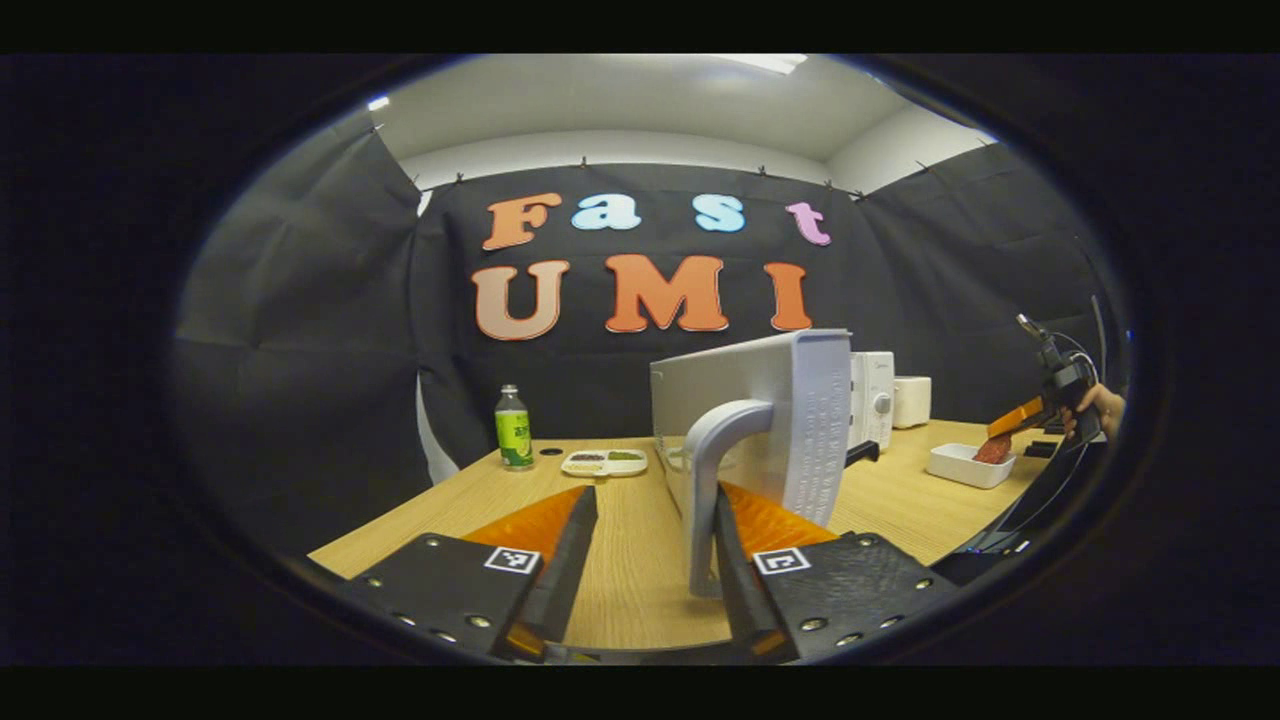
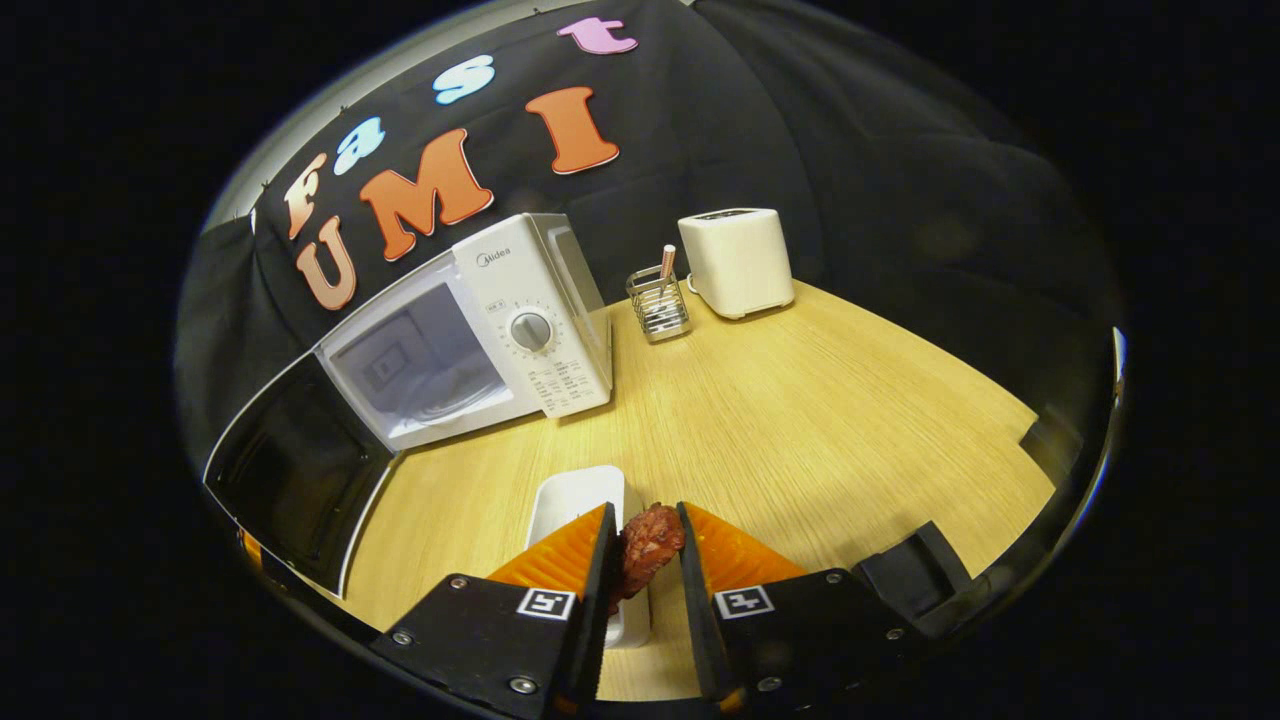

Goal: Open the microwave oven with the left hand, put the food in, and close the microwave oven.

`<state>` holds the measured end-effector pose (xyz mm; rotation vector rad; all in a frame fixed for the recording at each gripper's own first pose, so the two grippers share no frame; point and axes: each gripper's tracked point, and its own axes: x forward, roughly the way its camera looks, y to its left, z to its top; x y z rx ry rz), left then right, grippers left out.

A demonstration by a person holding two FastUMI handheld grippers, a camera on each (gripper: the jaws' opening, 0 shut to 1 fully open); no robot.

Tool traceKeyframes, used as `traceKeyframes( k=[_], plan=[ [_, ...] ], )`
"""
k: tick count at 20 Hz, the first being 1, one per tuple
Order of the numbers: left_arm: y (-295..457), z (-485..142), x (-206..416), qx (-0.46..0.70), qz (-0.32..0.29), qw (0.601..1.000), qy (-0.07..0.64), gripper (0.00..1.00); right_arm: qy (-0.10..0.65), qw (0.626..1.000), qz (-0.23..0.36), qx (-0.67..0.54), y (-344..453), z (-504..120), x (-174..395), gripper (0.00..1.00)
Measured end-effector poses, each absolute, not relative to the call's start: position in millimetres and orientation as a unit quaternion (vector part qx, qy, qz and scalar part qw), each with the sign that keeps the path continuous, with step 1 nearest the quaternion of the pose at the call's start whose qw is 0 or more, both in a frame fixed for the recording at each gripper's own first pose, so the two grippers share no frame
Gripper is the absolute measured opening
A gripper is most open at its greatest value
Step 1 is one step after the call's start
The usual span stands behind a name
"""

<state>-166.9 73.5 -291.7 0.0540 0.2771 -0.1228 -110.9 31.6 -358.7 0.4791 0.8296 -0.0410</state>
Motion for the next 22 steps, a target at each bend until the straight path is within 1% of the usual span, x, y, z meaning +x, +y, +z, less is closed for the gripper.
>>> traceKeyframes(
  k=[1,3,6,7,8,9,10,11,15,21,22],
  plan=[
    [72,-291,-167,0.03,-0.059,0.988,0.14,0.71,0.397,0.886,-0.017,0.24,34,-357,-110,0.31],
    [69,-286,-169,0.039,-0.06,0.987,0.143,0.76,0.389,0.887,-0.006,0.249,40,-352,-107,0.25],
    [74,-278,-178,0.069,-0.053,0.985,0.147,0.8,0.371,0.89,0.011,0.266,48,-339,-100,0.19],
    [77,-274,-181,0.073,-0.048,0.985,0.147,0.84,0.37,0.89,0.013,0.265,50,-336,-97,0.16],
    [81,-270,-185,0.074,-0.043,0.986,0.144,0.84,0.37,0.892,0.014,0.259,50,-336,-96,0.14],
    [86,-264,-187,0.075,-0.035,0.987,0.14,0.84,0.369,0.895,0.016,0.251,52,-333,-95,0.13],
    [95,-259,-189,0.071,-0.025,0.988,0.137,0.88,0.364,0.899,0.018,0.242,53,-327,-93,0.13],
    [102,-255,-191,0.063,-0.016,0.989,0.135,0.84,0.359,0.903,0.017,0.235,53,-323,-91,0.13],
    [139,-250,-195,0.065,0.042,0.987,0.138,0.84,0.341,0.916,0.037,0.209,63,-301,-84,0.13],
    [141,-260,-190,0.061,0.056,0.985,0.151,0.92,0.299,0.931,0.056,0.2,80,-263,-53,0.13],
    [140,-261,-190,0.064,0.057,0.985,0.15,0.9,0.291,0.934,0.06,0.198,86,-257,-47,0.13]
  ],
)
